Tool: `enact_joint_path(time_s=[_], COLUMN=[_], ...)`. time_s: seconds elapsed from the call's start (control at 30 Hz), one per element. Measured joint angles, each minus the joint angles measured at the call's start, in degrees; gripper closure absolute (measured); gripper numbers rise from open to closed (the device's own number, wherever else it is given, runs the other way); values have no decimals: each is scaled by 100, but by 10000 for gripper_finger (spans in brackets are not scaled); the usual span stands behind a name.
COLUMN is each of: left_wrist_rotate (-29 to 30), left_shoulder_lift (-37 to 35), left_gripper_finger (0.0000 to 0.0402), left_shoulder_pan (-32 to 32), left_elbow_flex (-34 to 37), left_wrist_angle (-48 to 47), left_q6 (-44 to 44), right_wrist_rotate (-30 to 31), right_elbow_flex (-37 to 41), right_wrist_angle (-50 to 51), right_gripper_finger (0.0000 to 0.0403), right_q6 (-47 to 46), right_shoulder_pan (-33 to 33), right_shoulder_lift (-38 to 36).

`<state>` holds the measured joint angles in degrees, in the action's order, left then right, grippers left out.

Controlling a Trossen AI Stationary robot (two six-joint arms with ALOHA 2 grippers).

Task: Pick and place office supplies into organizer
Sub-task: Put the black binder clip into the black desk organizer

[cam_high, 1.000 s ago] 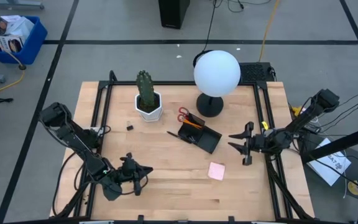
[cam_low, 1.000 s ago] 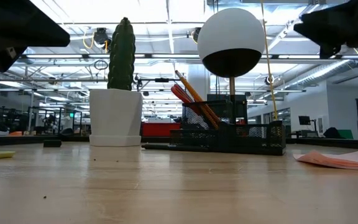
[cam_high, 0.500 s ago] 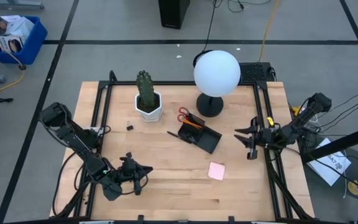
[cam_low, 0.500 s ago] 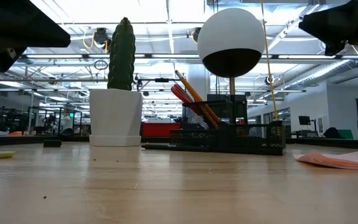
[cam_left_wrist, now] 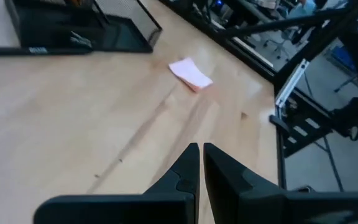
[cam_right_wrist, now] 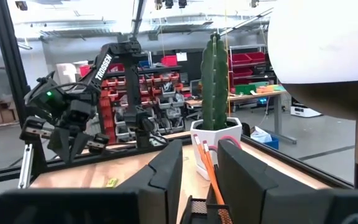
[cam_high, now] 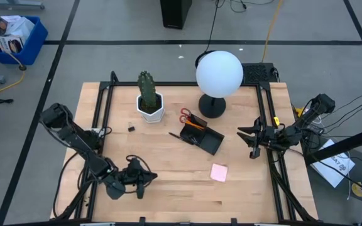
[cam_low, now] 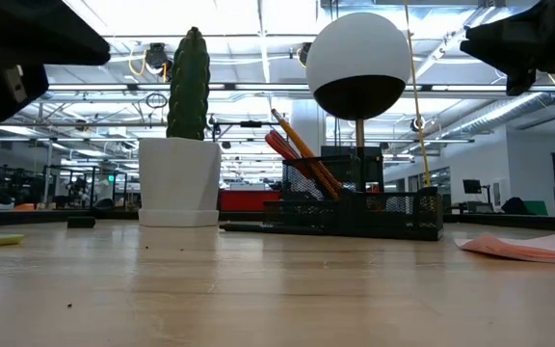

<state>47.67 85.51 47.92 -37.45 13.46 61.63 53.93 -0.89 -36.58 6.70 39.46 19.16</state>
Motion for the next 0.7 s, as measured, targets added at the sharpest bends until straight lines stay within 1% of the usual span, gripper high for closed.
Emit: enact_joint_path(time_s=[0.1,0.2,0.27,0.37,0.5,0.63,0.7], left_wrist_rotate=[-54,-65,-170,-327,-552,-1062,-1172], left_shoulder_lift=[172,399,595,883,1318,1734,1937], left_gripper_finger=[378,377,377,369,336,299,286], left_shoulder_pan=[15,-11,-48,-68,-50,-25,94], left_elbow_flex=[-193,-550,-792,-1250,-1825,-2373,-2652], left_wrist_angle=[-137,-312,-616,-1155,-2260,-3189,-3642], left_q6=[68,87,140,477,1162,2037,2536], right_wrist_rotate=[0,0,-2,-2,-2,-4,-4], right_elbow_flex=[1,1,1,1,1,1,1], right_wrist_angle=[0,2,4,0,2,2,2], right_gripper_finger=[307,304,303,303,303,303,303], right_q6=[0,0,0,0,0,0,0], right_shoulder_pan=[0,0,0,0,0,0,0], right_shoulder_lift=[0,2,2,3,2,4,4])
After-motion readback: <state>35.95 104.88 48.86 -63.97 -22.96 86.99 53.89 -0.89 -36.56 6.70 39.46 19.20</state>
